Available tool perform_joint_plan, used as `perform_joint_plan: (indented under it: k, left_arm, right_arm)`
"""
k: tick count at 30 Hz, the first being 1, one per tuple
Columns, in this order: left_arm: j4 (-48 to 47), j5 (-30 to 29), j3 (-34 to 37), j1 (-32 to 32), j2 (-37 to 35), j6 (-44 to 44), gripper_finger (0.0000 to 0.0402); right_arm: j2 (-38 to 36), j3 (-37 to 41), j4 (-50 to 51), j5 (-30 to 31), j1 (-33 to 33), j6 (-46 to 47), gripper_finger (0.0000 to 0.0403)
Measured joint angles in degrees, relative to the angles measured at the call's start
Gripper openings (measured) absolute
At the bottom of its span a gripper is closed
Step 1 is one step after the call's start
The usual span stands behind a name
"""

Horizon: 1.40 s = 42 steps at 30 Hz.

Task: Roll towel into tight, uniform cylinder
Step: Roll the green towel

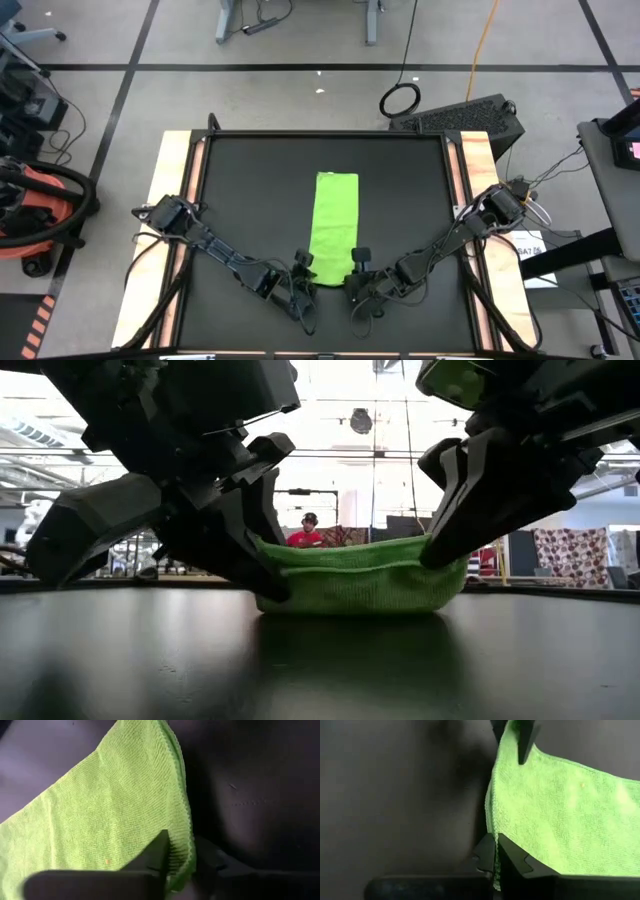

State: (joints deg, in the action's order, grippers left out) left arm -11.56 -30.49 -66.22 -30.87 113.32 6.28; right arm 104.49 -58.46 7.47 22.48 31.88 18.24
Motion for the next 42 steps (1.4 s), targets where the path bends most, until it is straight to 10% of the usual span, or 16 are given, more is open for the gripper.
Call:
perform_joint_plan:
  k: [4, 25, 42]
  left_arm:
    - [0.2, 2.7, 0.0, 0.3, 0.0, -1.2, 0.0010]
    - [-0.8, 32.0, -0.2, 10.5, -0.3, -18.0, 0.0013]
    - [-0.6, 41.6, -0.1, 15.3, -0.1, -19.7, 0.0013]
  right_arm:
    - [0.0, 0.0, 2.0, -0.9, 0.0, 1.8, 0.0000]
    - [0.0, -0.1, 4.3, -12.6, -4.6, 8.1, 0.0007]
    - [0.0, -0.1, 7.6, 1.0, 0.5, -4.2, 0.0195]
